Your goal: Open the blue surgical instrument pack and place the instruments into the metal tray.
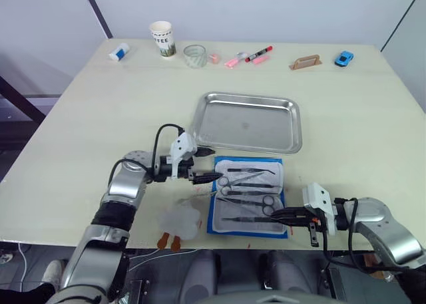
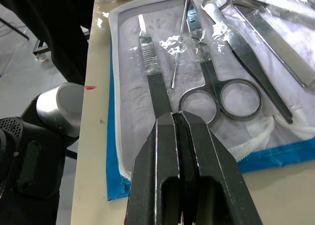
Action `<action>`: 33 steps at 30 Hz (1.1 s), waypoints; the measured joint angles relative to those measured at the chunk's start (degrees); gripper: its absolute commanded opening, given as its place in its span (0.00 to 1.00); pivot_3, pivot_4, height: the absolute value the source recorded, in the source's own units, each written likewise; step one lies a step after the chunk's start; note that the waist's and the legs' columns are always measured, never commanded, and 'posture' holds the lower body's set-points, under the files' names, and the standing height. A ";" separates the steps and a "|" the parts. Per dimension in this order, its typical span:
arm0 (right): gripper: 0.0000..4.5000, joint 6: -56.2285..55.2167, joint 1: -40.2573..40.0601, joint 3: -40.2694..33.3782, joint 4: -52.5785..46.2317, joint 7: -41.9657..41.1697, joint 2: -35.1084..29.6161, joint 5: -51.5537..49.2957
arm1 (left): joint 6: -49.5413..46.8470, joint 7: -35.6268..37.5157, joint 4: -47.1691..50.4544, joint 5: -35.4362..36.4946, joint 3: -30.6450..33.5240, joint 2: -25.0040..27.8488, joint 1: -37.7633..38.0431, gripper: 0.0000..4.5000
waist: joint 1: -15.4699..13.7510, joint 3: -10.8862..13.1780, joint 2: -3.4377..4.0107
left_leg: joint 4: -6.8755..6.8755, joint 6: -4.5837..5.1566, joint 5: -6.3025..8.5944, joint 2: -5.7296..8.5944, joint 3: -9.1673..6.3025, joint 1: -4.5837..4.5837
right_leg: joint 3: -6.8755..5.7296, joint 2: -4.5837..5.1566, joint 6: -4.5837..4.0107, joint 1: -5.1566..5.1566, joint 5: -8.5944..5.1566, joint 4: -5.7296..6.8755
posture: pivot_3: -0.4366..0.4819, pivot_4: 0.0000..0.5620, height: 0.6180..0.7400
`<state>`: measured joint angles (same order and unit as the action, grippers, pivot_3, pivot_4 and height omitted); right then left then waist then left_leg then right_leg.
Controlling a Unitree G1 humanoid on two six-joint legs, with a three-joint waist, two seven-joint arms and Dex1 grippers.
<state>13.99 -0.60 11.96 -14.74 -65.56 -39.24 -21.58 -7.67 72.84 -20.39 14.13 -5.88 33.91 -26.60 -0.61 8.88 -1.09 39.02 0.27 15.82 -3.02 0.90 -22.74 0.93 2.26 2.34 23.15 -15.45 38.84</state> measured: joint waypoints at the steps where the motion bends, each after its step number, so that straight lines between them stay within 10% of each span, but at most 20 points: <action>1: 0.00 -0.11 -0.54 -0.64 -0.11 -0.33 -0.01 -0.64 | -0.17 1.14 0.41 0.71 0.50 0.94 0.57 1.00 | -0.04 0.01 0.01 | 0.00 0.00 0.00 0.00 0.00 -0.01 | -0.01 0.00 0.00 0.00 0.00 0.00 | 0.48 0.27 0.98; 5: 0.20 -0.35 -0.83 -3.23 -1.81 -1.12 -0.06 -4.00 | -0.91 4.33 2.81 3.80 1.94 2.43 2.08 1.00 | -0.23 0.01 0.01 | 0.02 0.00 0.00 0.00 0.00 -0.03 | 0.00 0.01 0.00 0.00 0.00 0.00 | 0.48 0.27 0.98; 12: 0.96 3.22 -3.06 -10.59 -7.53 -3.31 -4.49 -12.18 | -1.54 8.41 7.39 7.90 5.07 5.52 5.04 1.00 | -0.09 0.02 0.00 | 0.02 0.00 0.00 -0.02 -0.01 -0.02 | -0.01 0.00 0.00 0.00 0.00 -0.01 | 0.48 0.27 0.98; 33: 0.98 -8.76 3.48 -9.98 0.89 -3.00 -1.43 -2.12 | 2.93 16.57 19.42 24.88 2.07 22.02 8.98 1.00 | -0.11 0.08 0.00 | 0.01 0.00 0.01 -0.06 0.07 -0.03 | 0.03 -0.01 -0.01 0.03 -0.01 -0.02 | 0.48 0.27 0.98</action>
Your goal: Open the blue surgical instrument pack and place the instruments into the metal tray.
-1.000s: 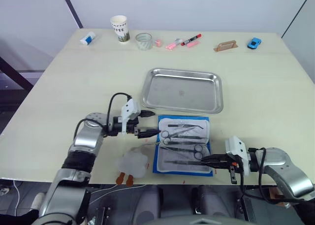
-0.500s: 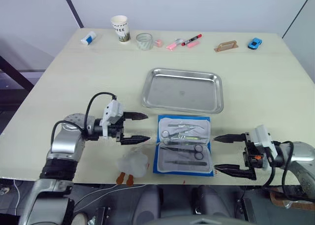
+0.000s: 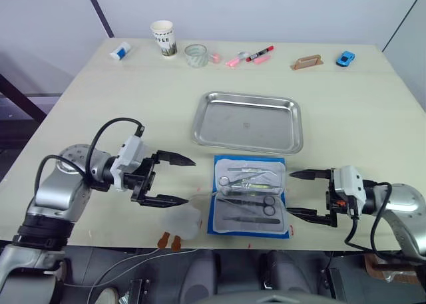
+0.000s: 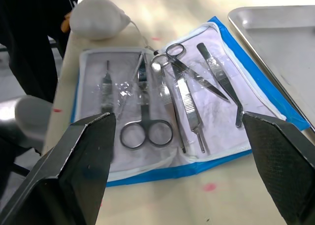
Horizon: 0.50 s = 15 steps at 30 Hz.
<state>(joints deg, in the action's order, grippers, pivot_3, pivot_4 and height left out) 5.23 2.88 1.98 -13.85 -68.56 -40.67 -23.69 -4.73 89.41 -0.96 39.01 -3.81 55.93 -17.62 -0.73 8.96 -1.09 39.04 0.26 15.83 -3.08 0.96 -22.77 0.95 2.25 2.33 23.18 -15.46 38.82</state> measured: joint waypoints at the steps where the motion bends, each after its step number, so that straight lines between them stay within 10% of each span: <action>1: 0.98 -0.40 0.87 0.49 0.73 -0.05 0.45 0.53 | -0.02 0.02 0.59 0.61 -0.32 0.23 -0.23 1.00 | -0.02 0.01 0.03 | 0.00 0.00 0.00 0.00 0.00 0.00 | 0.00 -0.01 0.00 0.00 0.00 0.00 | 0.48 0.27 0.98; 15: 0.98 -0.03 5.13 7.34 8.27 1.54 4.56 5.99 | -0.90 0.17 4.24 1.78 -0.82 1.06 -0.35 1.00 | 0.00 0.03 0.04 | 0.00 0.00 0.00 0.00 0.02 -0.01 | 0.03 -0.03 0.00 0.04 0.00 0.01 | 0.48 0.27 0.98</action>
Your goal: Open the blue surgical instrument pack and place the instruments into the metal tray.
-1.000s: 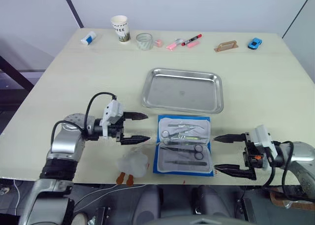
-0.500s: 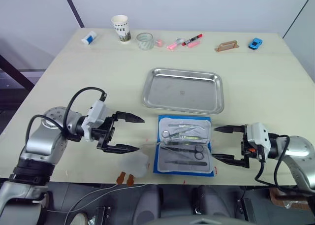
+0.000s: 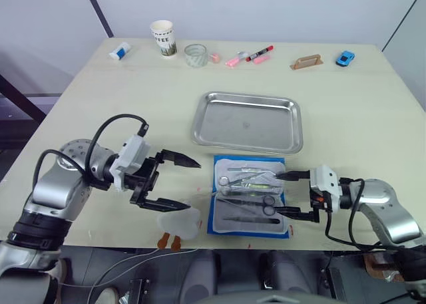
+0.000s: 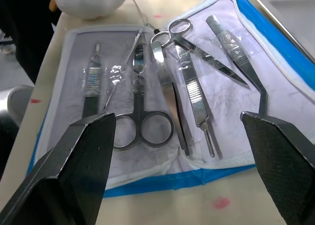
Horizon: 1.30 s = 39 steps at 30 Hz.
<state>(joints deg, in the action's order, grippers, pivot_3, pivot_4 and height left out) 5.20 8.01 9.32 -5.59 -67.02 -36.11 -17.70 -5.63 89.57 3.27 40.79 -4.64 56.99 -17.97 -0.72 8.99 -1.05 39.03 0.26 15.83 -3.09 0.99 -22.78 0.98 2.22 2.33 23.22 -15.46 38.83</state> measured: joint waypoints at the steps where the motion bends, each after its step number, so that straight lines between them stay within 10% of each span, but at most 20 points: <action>1: 0.98 -0.29 0.05 0.15 0.40 0.15 0.37 0.50 | 0.00 0.00 0.00 0.00 0.02 0.00 0.13 1.00 | 0.00 0.00 0.00 | 0.00 0.00 0.00 0.00 0.01 0.00 | 0.01 0.00 0.00 0.01 0.00 0.00 | 0.48 0.27 0.98; 39: 0.98 -8.74 1.76 0.63 12.56 -5.13 4.35 -1.51 | 1.22 0.05 -3.01 -2.47 -0.24 -2.83 0.68 1.00 | 0.07 -0.02 -0.03 | 0.00 0.00 0.00 -0.04 0.03 0.02 | 0.04 -0.06 0.00 0.01 0.00 0.00 | 0.48 0.27 0.98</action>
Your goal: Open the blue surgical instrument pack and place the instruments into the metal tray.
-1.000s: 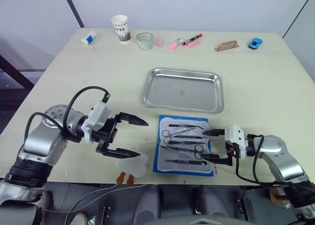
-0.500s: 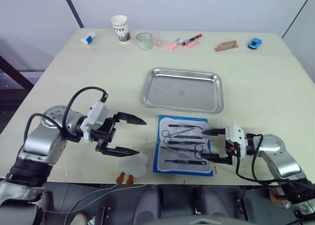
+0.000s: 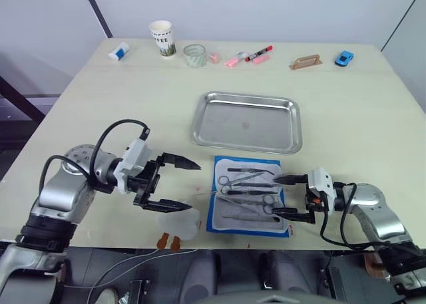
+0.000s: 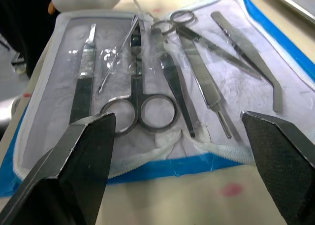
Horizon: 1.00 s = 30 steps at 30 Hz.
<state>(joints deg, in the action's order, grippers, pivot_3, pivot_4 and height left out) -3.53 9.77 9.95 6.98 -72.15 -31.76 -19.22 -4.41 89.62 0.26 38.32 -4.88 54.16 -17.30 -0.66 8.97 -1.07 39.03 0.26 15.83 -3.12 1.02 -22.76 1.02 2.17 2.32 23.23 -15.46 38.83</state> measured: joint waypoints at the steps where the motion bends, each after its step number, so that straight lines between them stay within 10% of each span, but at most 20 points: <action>1: 0.98 -1.29 -0.11 -0.08 0.79 -0.11 0.39 0.01 | 0.00 0.00 -0.08 -0.09 0.00 -0.23 -0.02 1.00 | 0.00 0.00 0.00 | 0.00 0.00 0.00 0.00 0.00 0.00 | 0.00 0.00 0.00 0.00 0.00 0.01 | 0.48 0.27 0.98; 30: 0.98 -7.65 0.51 1.24 4.38 -0.21 0.47 2.41 | 1.60 -1.40 -10.26 -13.69 -1.42 -11.14 -7.37 1.00 | -0.04 -0.26 -0.41 | 0.00 0.00 0.00 -0.04 -0.04 0.22 | 0.03 -0.09 -0.01 -0.19 0.00 0.00 | 0.48 0.27 0.98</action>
<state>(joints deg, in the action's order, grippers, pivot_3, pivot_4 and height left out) -11.18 10.28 11.20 11.36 -72.36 -31.28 -16.80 -2.82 88.22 -10.00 24.63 -6.30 43.02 -24.67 -0.70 8.71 -1.48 39.03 0.26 15.83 -3.16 0.98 -22.54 1.05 2.08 2.31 23.04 -15.46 38.83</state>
